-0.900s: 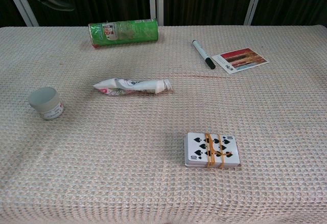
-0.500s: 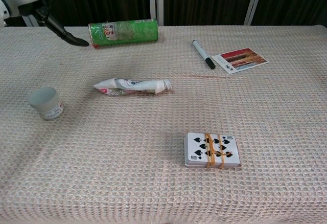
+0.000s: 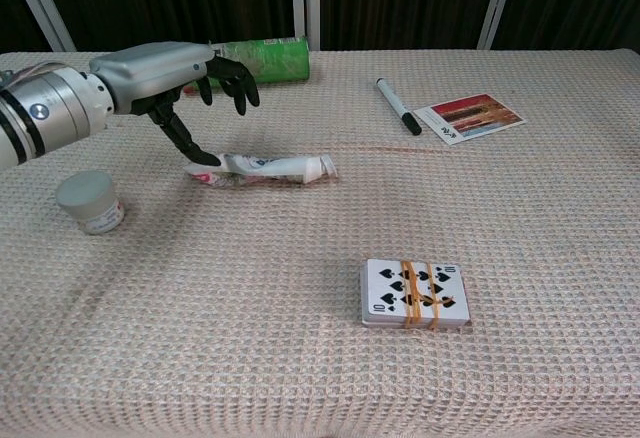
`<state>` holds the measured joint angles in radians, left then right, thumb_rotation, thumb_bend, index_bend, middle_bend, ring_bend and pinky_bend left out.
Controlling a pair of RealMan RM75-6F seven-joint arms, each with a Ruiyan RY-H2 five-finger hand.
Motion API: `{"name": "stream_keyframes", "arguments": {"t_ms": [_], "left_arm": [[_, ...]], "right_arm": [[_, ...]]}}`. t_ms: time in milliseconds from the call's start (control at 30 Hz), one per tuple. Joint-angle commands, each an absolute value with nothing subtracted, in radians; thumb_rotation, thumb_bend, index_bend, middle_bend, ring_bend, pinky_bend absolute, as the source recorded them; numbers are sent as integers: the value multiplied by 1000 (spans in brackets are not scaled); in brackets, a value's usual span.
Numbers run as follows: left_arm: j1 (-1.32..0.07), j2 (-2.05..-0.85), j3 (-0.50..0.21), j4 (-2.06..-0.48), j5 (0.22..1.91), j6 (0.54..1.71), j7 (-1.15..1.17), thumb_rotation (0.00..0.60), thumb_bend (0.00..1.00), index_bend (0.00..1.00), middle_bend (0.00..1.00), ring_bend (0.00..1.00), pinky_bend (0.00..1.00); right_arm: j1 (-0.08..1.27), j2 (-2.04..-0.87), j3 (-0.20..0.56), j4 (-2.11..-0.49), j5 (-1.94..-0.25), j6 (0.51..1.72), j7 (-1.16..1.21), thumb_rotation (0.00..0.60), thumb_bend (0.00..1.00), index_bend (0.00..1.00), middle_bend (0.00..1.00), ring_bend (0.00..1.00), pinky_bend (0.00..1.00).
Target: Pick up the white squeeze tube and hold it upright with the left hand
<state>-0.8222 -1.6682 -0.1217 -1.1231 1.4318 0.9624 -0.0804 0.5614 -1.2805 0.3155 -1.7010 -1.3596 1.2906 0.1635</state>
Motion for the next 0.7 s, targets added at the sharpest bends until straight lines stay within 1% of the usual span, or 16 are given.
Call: {"name": "stream_keyframes", "arguments": {"t_ms": [33, 100, 233, 433, 633, 700], "left_arm": [[-827, -1690, -116, -1093, 1435, 955, -88, 600, 24, 366, 370, 321, 451], [-828, -1696, -111, -1082, 1433, 941, -91, 600, 25, 367, 371, 326, 471], [-831, -1711, -103, -1062, 1428, 919, -86, 600, 25, 367, 378, 330, 479], [-838, -1745, -108, -1010, 1416, 900, -92, 600, 31, 391, 404, 372, 525], [-838, -1767, -109, -971, 1431, 923, -107, 600, 125, 440, 455, 423, 580], [-837, -1769, -107, -968, 1438, 931, -114, 600, 134, 447, 470, 436, 594]], "right_arm": [[556, -1275, 316, -1693, -1359, 1292, 179, 124, 0, 0, 0, 0, 0], [552, -1274, 315, -1687, -1359, 1294, 190, 123, 0, 0, 0, 0, 0], [545, -1274, 312, -1678, -1363, 1298, 205, 123, 0, 0, 0, 0, 0], [539, -1271, 309, -1676, -1372, 1304, 215, 124, 0, 0, 0, 0, 0], [537, -1270, 319, -1676, -1362, 1305, 225, 127, 0, 0, 0, 0, 0], [537, -1271, 318, -1673, -1362, 1302, 225, 128, 0, 0, 0, 0, 0]]}}
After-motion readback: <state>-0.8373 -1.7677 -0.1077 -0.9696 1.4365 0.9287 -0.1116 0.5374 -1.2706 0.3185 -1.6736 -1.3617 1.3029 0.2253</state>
